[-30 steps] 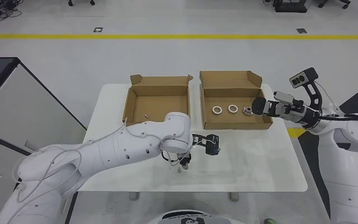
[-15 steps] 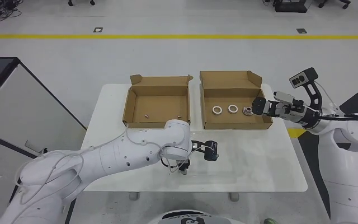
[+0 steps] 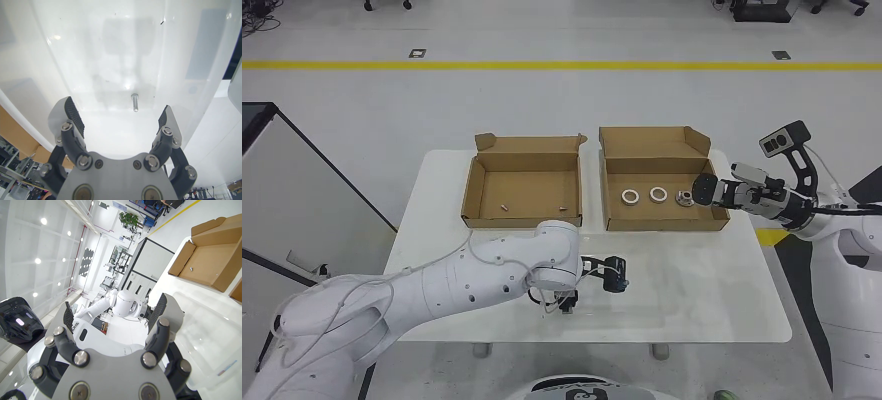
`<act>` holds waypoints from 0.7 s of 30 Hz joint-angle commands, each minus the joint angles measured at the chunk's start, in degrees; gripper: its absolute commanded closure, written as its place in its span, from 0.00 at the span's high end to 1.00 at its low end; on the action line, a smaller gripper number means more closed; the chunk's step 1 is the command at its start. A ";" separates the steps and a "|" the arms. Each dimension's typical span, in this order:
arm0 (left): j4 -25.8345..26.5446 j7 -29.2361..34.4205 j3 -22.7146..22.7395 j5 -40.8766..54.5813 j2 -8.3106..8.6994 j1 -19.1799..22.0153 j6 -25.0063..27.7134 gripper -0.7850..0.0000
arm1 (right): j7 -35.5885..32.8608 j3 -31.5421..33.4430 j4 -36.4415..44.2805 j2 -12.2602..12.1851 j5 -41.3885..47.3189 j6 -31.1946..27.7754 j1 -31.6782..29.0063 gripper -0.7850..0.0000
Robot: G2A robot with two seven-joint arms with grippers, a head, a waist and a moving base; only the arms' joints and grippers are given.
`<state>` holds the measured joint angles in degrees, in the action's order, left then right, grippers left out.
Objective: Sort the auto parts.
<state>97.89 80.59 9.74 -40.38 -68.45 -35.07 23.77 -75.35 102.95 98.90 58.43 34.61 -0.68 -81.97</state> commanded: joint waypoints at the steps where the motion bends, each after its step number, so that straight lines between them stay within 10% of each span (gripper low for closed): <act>1: 0.00 0.00 0.00 0.00 0.00 0.01 0.00 0.97 | 0.00 0.00 0.00 0.00 0.00 0.00 0.00 1.00; 21: -0.69 -0.96 0.00 0.00 -0.24 -0.59 0.96 1.00 | 0.00 0.00 0.00 0.00 0.00 0.00 0.00 1.00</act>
<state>97.20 79.62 9.74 -40.38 -68.69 -35.66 24.73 -75.35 102.95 98.90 58.43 34.61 -0.68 -81.97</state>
